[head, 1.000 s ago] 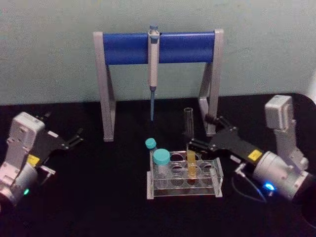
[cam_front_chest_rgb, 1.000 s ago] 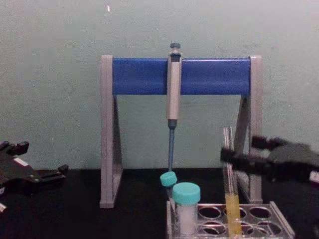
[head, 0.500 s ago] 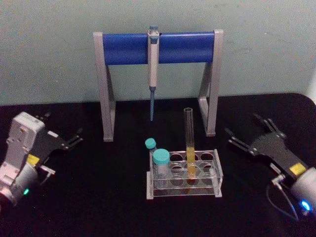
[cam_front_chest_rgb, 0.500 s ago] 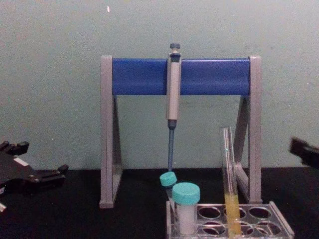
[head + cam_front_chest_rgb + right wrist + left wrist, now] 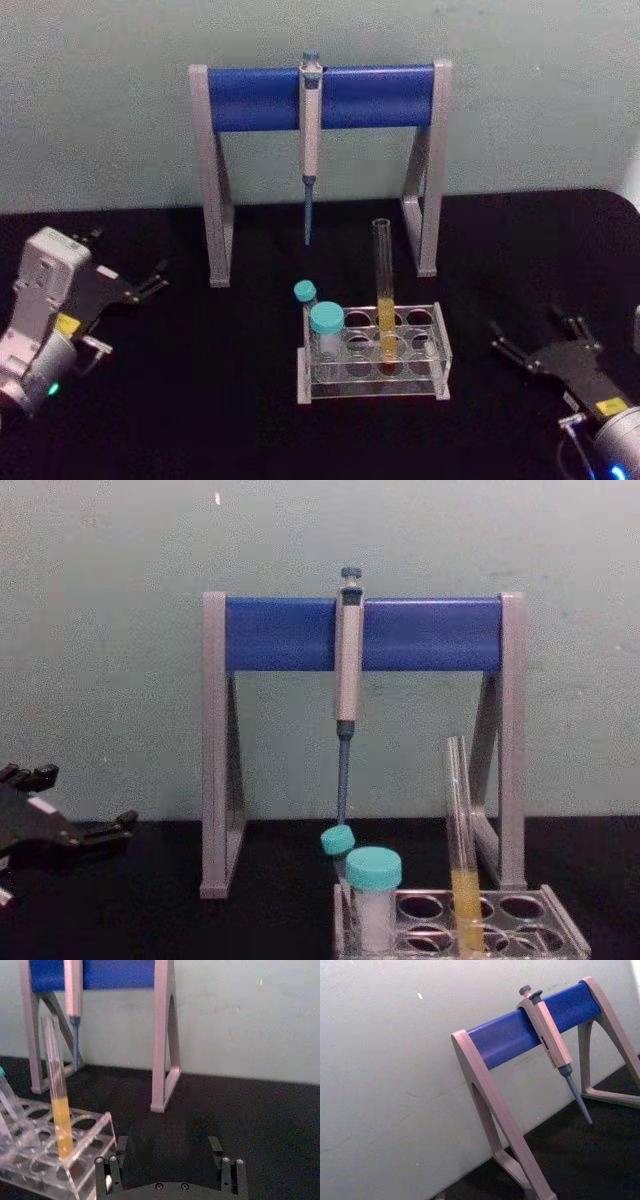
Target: Pick up the test tube from the test tube rack, shake it, then place it back into the test tube rack.
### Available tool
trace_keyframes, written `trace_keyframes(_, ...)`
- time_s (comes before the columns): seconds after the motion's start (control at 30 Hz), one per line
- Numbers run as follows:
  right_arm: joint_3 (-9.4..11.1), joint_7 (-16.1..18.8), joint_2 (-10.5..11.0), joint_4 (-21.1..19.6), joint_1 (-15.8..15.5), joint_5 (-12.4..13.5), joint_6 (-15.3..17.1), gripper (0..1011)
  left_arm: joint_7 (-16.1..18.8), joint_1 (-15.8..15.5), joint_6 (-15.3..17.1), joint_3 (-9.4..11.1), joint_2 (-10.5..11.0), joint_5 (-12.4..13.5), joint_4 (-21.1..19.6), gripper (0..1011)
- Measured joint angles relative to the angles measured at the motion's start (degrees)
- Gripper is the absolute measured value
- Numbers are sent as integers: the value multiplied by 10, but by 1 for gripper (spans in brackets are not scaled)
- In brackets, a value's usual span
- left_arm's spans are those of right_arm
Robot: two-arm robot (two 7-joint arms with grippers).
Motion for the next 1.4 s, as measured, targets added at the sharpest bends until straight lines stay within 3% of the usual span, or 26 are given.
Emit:
trace_keyframes(0.33,-3,8,-21,40,13,-19,16,1000,0,0,0,0,0,0,0,1010)
trace_keyframes(1.4,-3,6,-19,36,11,-17,15,1000,0,0,0,0,0,0,0,1010)
